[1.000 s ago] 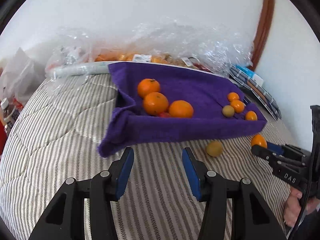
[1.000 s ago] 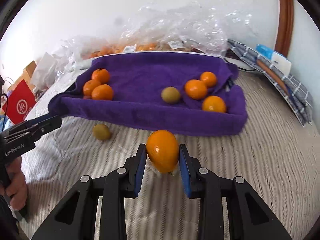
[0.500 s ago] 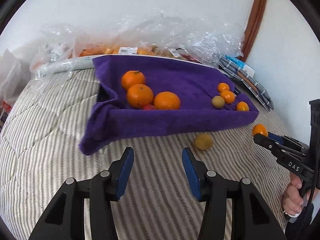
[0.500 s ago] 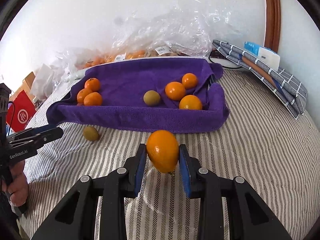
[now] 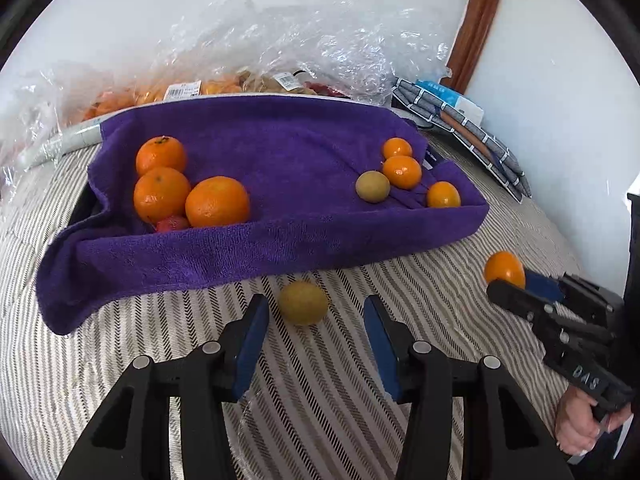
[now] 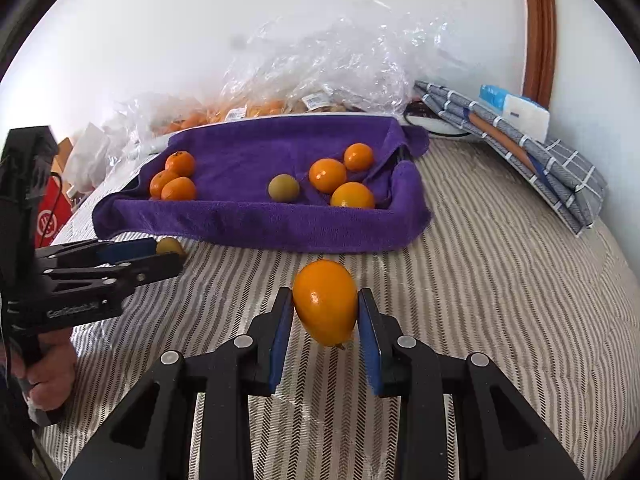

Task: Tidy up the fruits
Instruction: 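Grasp an oval orange with the right gripper while the left gripper grasps a yellow-green fruit, then release the oval orange onto the towel with the right gripper while the left gripper releases its fruit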

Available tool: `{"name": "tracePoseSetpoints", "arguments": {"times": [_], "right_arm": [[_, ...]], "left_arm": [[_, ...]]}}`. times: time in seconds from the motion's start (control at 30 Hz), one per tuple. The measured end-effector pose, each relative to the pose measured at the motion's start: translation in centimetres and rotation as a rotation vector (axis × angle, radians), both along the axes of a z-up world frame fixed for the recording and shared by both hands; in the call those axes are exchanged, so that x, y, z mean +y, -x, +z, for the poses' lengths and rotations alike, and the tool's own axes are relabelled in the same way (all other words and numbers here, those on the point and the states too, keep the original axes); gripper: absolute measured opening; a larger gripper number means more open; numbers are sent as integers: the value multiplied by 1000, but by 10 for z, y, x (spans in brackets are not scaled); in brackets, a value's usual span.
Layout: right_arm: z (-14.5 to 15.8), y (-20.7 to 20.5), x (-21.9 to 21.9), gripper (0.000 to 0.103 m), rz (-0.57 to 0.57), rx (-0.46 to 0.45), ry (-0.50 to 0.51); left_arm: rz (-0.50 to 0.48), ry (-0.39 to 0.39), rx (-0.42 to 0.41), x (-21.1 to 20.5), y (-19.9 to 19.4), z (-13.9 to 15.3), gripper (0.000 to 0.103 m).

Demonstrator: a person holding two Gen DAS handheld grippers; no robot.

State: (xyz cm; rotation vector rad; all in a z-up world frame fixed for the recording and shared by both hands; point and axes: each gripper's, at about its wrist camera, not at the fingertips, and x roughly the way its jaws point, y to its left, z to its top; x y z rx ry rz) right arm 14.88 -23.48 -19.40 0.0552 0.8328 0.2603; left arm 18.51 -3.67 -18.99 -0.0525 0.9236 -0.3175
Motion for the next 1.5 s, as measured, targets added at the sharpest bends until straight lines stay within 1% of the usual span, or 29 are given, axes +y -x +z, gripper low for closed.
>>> {"name": "tracePoseSetpoints", "arguments": {"times": [0.1,0.13,0.2,0.33,0.57,0.7,0.8,0.93,1.13,1.2,1.33,1.5], "right_arm": [[-1,-1,5,32,31,6,3],[-1,-1,6,32,35,6,1],[-2,-1,4,32,39,7,-14],[-1,0,-1,32,22,2,-45],[0,0,-4,32,2,-2,-49],[2,1,-7,32,-12,-11,-52],[4,0,-9,32,-7,6,-62],[15,-4,-9,32,-8,-3,-52],[38,-27,-8,32,-21,-51,-23],[44,-41,-10,32,-32,-57,-18],[46,-69,-15,32,-52,-48,-22],[36,-103,-22,32,-69,-4,-46]], "left_arm": [[27,-22,7,-1,-2,-2,26],[24,-14,9,-1,-2,-3,25],[14,14,7,3,0,-2,25],[-1,69,-46,9,9,5,25],[33,101,-81,18,13,10,25],[56,104,-82,23,16,13,25],[65,112,-77,27,20,18,25],[75,62,-117,30,23,36,25],[152,39,-139,47,5,60,25],[176,50,-141,53,-6,65,25],[205,61,-143,58,-31,71,25],[205,59,-132,50,-63,66,25]]}}
